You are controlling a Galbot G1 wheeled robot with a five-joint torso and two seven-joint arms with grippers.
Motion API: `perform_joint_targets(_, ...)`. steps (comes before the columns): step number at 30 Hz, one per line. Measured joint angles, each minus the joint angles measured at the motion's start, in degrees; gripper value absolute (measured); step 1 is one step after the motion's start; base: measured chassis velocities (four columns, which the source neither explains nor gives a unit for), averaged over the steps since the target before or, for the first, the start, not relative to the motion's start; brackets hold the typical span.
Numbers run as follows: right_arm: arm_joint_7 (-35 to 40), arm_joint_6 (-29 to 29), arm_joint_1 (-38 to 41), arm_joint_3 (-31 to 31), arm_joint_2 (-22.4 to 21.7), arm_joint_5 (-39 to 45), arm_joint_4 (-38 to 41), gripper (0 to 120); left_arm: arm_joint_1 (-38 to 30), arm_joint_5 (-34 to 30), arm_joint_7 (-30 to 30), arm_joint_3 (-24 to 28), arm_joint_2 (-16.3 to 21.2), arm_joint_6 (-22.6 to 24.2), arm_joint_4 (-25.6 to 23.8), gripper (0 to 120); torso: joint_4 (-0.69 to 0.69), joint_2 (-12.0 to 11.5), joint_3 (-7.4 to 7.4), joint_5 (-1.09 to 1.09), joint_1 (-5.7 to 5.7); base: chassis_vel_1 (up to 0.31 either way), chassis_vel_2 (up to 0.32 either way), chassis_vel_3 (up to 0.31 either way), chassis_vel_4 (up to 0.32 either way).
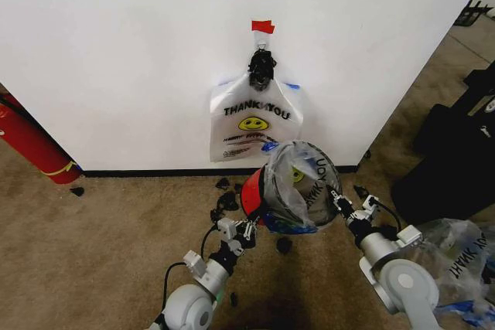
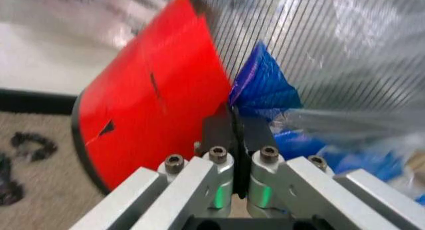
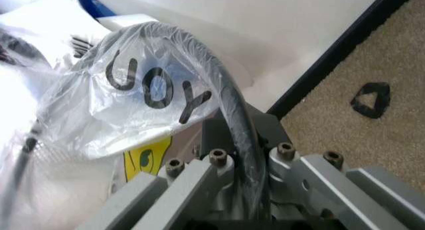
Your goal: Pick up the garbage bag from the wall and place it over the trash bin.
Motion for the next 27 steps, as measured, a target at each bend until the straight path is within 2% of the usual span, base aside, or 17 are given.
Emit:
perform_joint_targets(4,-0.4,0.0,-0.4,0.2,0.0,0.0,0.3,0,0.3,3.5,-2.9,0.1,0.6,4.1,0.3,0,0.0,0.0,0.0,0.0,0.0,0.0,0.0,0.0,0.0)
perform_joint_targets(10,-0.5,0.2,-0.4,0.5,-0.1,-0.1,0.3,0,0.5,3.7,-3.9,-0.4,1.3,4.9,-0.2,0,0.0,0.0,0.0,0.0,0.0,0.0,0.0,0.0,0.0)
perform_joint_targets(16,-0.6,0.7,-0.3,0.3,0.3,-1.0,0.1,0,0.7,2.9,-4.4,-1.4,1.9,4.8,-3.1,0,0.0,0.0,0.0,0.0,0.0,0.0,0.0,0.0,0.0)
perform_joint_targets(18,-0.6,0.7,-0.3,0.3,0.3,-1.1,0.1,0,0.7,2.9,-4.5,-1.7,1.9,5.0,-3.5,3,0.0,0.0,0.0,0.0,0.0,0.0,0.0,0.0,0.0)
perform_joint_targets(21,-0.4,1.3,-0.1,0.2,0.5,-1.6,-0.1,0,0.9,4.9,-5.6,-2.9,3.2,7.2,-5.6,18,0.0,0.0,0.0,0.0,0.0,0.0,0.0,0.0,0.0)
perform_joint_targets(22,-0.2,1.4,0.0,0.2,0.5,-1.6,-0.1,0,1.0,6.5,-6.5,-3.3,3.6,8.8,-6.2,22,0.0,0.0,0.0,0.0,0.0,0.0,0.0,0.0,0.0)
perform_joint_targets(25,0.1,1.7,0.0,0.2,0.6,-2.0,-0.1,0,1.5,10.5,-11.9,-4.5,5.2,17.8,-9.8,34,0.01,0.0,0.0,0.0,0.0,0.0,0.0,0.0,0.0)
perform_joint_targets(27,0.1,1.8,0.0,0.2,0.6,-2.1,-0.1,0,1.6,10.9,-13.1,-4.7,5.7,19.4,-10.8,38,0.01,0.0,0.0,0.0,0.0,0.0,0.0,0.0,0.0)
